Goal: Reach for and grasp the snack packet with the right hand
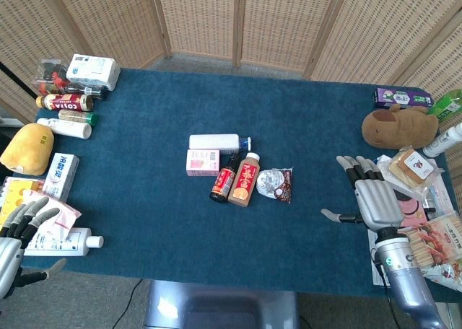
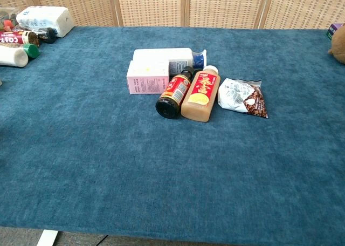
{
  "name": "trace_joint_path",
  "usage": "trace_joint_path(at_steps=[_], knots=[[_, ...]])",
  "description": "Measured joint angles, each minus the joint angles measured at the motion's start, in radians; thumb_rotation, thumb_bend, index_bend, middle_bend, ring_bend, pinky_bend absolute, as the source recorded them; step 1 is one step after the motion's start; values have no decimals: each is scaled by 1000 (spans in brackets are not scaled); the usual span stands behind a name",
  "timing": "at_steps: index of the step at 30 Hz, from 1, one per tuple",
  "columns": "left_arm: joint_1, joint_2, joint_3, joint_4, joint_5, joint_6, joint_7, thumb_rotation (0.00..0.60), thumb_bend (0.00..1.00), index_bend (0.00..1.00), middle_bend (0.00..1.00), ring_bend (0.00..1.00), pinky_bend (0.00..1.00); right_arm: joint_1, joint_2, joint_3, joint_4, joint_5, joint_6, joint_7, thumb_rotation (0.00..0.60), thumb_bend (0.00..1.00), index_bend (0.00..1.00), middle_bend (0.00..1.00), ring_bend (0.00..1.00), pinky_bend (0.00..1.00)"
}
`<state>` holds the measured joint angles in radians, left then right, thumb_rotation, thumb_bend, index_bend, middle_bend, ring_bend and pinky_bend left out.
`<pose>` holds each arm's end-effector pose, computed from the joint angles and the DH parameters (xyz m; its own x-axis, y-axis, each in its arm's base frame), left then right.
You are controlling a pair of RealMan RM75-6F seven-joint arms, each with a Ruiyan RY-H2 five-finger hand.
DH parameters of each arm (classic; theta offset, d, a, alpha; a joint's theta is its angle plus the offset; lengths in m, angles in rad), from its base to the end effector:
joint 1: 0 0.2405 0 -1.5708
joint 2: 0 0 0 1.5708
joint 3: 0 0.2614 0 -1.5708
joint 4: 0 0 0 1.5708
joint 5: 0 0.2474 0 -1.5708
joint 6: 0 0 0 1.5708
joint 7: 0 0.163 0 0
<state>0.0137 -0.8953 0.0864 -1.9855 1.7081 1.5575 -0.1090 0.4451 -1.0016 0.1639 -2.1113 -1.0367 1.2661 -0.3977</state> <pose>-0.2569 0.1384 0.1468 0.1490 0.1048 0.9833 0.9869 -0.0778 -0.1412 -0.1877 -0.2891 0.1092 0.3504 -0.1543 0.9238 -0.9366 -0.0651 0.3444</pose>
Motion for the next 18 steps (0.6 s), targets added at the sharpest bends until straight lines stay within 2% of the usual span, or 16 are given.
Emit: trace_joint_path(at_steps=[10, 18], knots=[[15, 9, 11, -2, 27, 26, 1, 600, 230, 178, 20, 0, 0, -5, -10, -11, 2, -24, -7, 14, 403, 0, 0, 0, 0, 0], [11, 11, 9, 2, 26, 20, -8, 600, 231, 178, 20, 0, 0, 50, -77, -6, 42, -11, -81, -1, 447, 0, 0, 0, 0, 0]])
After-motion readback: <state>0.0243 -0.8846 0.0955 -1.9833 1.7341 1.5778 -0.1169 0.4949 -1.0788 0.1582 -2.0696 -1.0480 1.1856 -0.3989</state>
